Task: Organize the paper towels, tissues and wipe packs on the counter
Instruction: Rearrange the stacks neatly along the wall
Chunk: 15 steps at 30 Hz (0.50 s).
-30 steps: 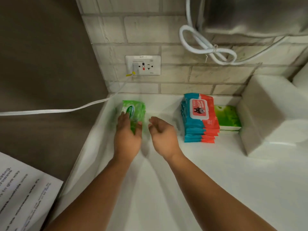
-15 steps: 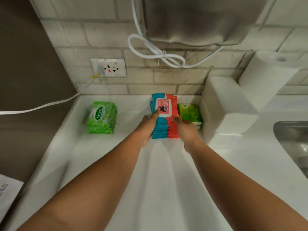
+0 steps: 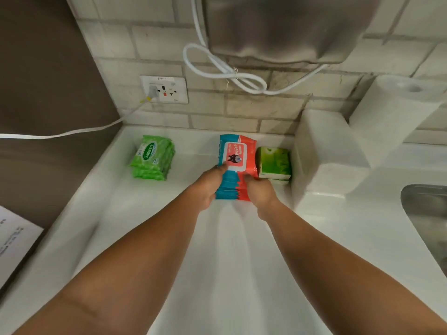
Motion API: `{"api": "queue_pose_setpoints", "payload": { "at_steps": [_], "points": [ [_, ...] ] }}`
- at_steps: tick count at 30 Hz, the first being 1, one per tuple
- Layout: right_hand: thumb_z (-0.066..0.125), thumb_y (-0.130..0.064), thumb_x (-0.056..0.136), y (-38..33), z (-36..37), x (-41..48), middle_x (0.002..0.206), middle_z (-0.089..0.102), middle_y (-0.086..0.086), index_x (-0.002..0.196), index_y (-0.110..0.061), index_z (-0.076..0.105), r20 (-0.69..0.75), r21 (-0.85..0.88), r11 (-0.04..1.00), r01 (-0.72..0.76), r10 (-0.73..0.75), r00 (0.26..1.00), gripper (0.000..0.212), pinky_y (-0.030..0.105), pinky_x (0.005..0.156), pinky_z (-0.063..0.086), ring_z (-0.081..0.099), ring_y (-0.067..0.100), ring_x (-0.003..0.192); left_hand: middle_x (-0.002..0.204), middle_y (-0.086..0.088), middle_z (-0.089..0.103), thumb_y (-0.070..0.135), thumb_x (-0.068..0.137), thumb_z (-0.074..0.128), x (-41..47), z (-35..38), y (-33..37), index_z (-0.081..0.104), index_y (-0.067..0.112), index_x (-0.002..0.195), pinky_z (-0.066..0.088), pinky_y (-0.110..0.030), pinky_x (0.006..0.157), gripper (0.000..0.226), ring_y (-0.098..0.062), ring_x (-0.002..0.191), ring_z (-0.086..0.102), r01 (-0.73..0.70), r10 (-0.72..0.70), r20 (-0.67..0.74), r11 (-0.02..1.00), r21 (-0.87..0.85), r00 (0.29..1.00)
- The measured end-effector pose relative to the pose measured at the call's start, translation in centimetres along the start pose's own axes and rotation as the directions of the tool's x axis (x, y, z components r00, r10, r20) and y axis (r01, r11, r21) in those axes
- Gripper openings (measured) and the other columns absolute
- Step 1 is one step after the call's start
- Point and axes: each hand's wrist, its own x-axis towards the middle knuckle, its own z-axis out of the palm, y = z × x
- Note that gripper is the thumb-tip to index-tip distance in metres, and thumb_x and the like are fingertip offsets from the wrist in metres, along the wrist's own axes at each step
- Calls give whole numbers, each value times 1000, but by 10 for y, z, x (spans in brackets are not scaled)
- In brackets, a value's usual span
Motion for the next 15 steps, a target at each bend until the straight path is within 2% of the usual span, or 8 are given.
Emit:
{"api": "queue_pose_setpoints", "payload": {
  "at_steps": [4,15],
  "points": [
    [52,-34,102,10,-3,-18,100,70,1,107,-17,64,47,-13,999,-36,37,998,21,19,59,47,67,9,77,121,-4,75,49,104,47,-17,-4,-18,57,25,139,53,-47,106,43,-24,109,73,-22,22,-15,999,-44,1000],
    [47,-37,105,44,10,-89,99,71,-1,105,-21,65,190,-56,997,-44,54,980,24,15,59,44,66,6,78,123,-5,75,44,105,48,-87,-34,-68,56,24,143,52,-46,107,43,-24,113,72,-50,45,-48,994,-102,998]
  ]
}}
